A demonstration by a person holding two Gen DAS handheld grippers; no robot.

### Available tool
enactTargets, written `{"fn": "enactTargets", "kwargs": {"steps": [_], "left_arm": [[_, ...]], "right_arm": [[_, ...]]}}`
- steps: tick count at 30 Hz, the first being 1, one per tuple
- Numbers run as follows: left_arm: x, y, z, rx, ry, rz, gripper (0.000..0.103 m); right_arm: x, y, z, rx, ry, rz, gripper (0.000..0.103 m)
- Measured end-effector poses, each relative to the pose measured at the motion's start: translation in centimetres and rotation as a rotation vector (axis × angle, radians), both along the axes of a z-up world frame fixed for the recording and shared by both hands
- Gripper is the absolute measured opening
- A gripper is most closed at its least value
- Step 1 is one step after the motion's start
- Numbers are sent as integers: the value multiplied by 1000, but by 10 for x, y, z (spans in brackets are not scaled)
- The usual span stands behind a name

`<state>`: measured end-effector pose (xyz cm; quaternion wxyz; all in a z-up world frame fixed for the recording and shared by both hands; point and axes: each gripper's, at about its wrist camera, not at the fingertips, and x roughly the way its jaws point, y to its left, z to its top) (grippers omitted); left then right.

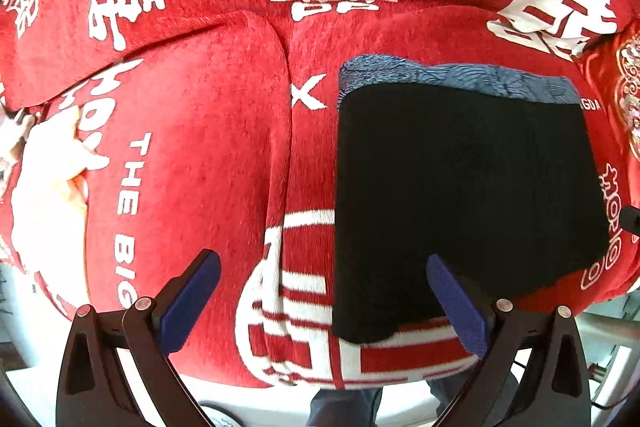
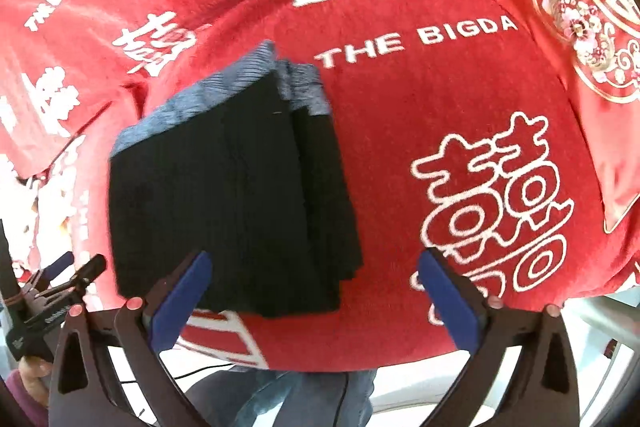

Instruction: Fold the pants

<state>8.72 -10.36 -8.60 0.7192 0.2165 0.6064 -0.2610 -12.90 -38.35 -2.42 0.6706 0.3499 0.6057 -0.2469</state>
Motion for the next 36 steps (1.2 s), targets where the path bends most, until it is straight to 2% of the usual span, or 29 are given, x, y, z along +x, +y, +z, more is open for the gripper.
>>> {"fn": "enactTargets", "kwargs": {"steps": [6,12,18,28,36], "left_arm": [[-22,0,35,0,-2,-47,103],[-36,7,80,-25,6,-90,103],[-44,26,112,-38,7,-103,103],[-45,39,136,-51,-12,-97,103],[-44,37,150,-58,-47,-78,103]], "right_arm": [[3,23,32,-18,21,41,103],[3,45,58,5,44,13,103],[5,66,88,11,33,2,103],[13,89,128,-65,26,37,103],[27,98,143,-77,13,110,103]]}}
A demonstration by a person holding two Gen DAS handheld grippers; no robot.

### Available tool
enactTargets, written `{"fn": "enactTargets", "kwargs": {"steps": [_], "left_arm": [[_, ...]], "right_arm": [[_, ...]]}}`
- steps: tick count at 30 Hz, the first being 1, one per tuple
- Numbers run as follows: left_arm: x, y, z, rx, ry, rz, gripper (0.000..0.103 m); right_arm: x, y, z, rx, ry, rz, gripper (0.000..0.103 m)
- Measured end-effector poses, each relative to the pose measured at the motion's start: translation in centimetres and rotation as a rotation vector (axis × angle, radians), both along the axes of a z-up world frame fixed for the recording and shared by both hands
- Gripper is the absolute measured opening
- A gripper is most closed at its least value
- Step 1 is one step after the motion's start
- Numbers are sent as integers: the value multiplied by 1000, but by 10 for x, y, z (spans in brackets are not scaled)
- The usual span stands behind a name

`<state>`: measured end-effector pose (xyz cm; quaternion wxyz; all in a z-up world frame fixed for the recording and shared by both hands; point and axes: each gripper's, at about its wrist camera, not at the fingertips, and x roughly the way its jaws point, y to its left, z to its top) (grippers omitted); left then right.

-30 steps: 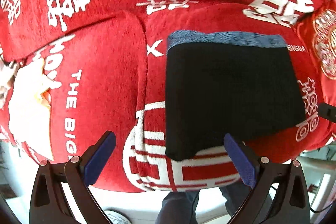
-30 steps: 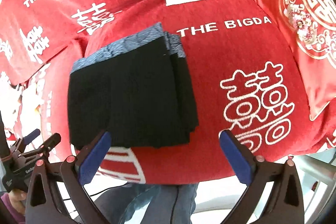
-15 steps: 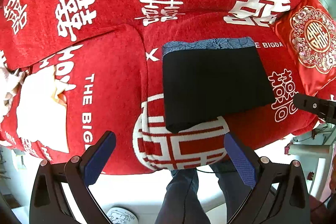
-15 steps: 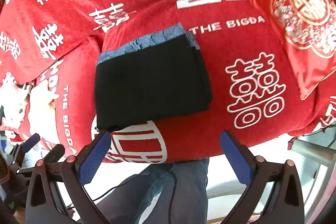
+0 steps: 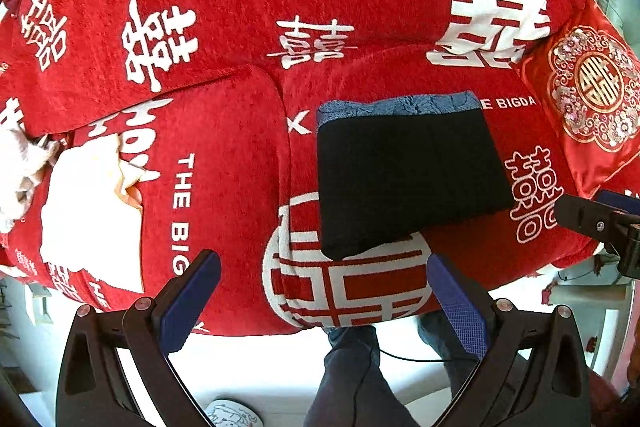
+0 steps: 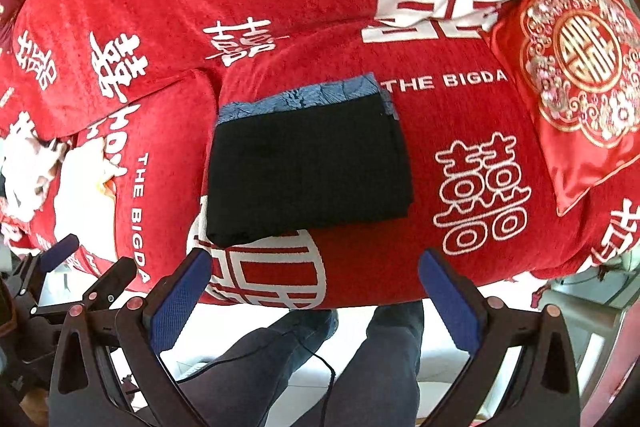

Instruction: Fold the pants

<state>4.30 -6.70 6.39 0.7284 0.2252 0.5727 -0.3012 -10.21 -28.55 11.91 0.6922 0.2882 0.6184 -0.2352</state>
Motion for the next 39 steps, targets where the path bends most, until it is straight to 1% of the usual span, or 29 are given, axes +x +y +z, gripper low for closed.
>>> {"fn": "enactTargets", "kwargs": {"steps": [3,6,10,16,24,29,39], "left_arm": [[-2,-4,4,4,-20,25,103],[-6,-9,8,7,-23,59,103],[-14,-17,13,16,-36,68,103],[-22,-25,22,11,-56,78,103],[-31,-31,20,26,-46,82,103],[-38,-36,20,29,-53,60,103],[-38,-37,23,21,-55,52,103]], "right_arm": [[1,-3,3,-12,7,23,103],[-4,-10,5,-10,22,37,103],[-11,-21,8,7,22,40,103],[-10,-29,9,11,25,81,103],[-19,-36,5,28,42,84,103],[-26,-39,4,26,50,79,103],[-26,-38,6,18,47,78,103]]}}
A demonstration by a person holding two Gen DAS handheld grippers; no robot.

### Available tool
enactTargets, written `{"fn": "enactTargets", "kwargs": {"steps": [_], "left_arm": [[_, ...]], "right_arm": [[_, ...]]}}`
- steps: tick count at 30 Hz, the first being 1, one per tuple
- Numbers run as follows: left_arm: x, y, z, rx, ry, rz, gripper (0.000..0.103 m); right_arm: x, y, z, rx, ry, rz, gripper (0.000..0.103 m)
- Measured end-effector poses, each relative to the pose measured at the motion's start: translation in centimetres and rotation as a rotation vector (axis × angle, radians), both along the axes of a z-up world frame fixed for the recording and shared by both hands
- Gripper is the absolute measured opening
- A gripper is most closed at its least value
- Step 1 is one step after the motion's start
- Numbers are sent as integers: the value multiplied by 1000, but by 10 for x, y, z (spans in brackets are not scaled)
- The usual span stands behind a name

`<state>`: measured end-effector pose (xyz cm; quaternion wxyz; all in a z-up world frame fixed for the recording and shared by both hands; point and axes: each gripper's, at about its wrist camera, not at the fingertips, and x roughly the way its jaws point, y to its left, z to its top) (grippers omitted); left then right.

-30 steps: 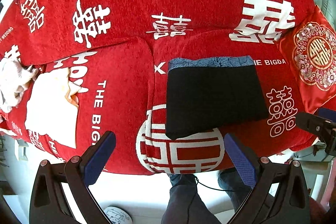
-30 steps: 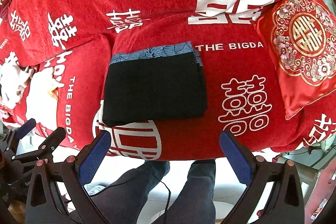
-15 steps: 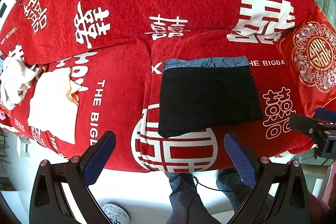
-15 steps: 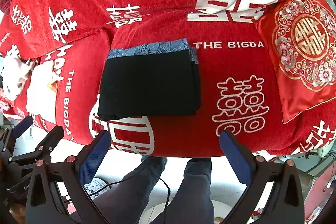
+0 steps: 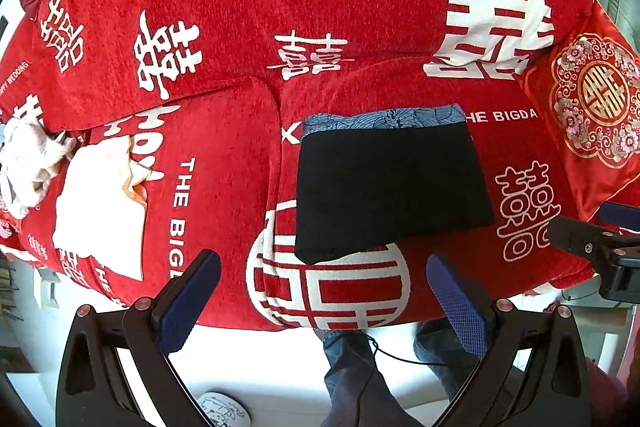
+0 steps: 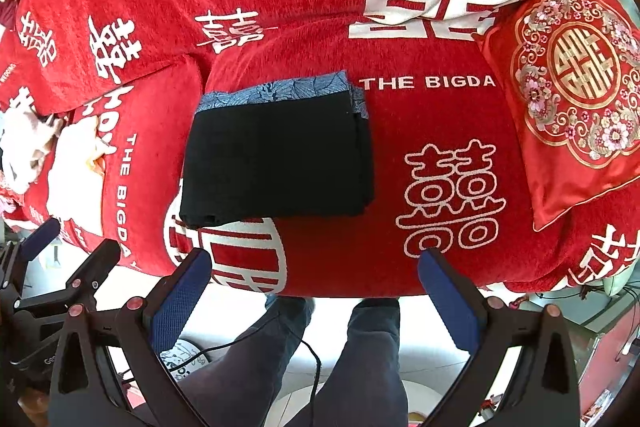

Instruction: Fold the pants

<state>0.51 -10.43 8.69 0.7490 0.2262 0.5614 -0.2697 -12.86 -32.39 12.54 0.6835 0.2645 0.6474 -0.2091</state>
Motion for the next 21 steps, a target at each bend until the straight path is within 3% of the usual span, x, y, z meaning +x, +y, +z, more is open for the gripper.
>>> {"fn": "enactTargets", "kwargs": {"steps": [21], "left_arm": [[2,-5,3,-16,3,-8,103]], "right_arm": [[0,-3,8,-29,-1,-3,103]]}}
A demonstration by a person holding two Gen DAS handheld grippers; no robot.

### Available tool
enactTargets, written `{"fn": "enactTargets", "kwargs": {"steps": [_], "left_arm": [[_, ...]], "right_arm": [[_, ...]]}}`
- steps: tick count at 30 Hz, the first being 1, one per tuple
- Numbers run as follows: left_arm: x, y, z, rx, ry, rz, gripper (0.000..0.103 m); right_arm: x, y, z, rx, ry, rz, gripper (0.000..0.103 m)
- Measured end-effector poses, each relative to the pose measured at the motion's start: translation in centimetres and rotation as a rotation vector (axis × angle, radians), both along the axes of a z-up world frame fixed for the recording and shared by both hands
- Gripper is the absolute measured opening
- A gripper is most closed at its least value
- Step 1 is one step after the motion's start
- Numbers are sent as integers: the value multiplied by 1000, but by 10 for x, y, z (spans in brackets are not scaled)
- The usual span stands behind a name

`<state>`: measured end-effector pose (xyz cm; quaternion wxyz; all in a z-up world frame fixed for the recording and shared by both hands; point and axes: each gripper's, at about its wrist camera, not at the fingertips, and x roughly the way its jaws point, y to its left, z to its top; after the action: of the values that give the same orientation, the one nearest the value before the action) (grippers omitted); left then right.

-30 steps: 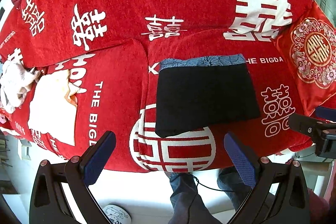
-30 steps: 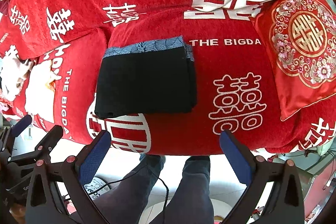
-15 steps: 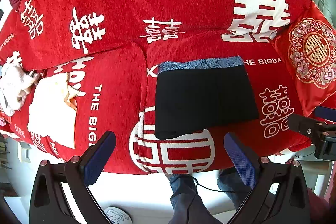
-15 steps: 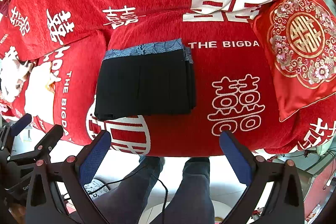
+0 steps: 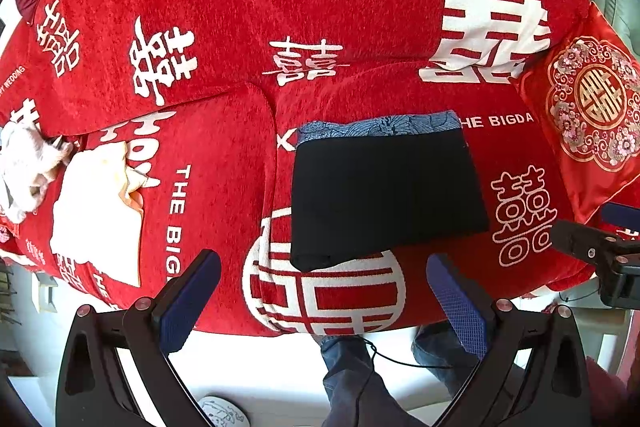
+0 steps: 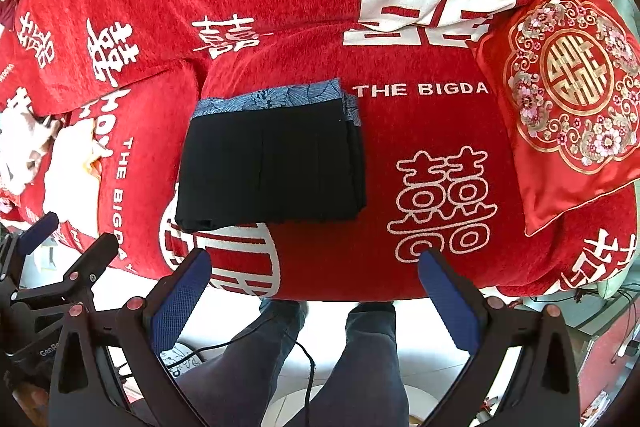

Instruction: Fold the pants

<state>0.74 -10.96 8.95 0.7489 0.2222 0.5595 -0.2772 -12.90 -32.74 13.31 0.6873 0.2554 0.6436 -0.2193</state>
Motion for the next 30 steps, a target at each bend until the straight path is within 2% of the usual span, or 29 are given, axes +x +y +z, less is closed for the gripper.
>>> {"fn": "enactTargets", "kwargs": {"steps": [30], "left_arm": [[2,0,3,-8,-2,7,103]], "right_arm": [[8,1,2,-4,2,28,103]]}}
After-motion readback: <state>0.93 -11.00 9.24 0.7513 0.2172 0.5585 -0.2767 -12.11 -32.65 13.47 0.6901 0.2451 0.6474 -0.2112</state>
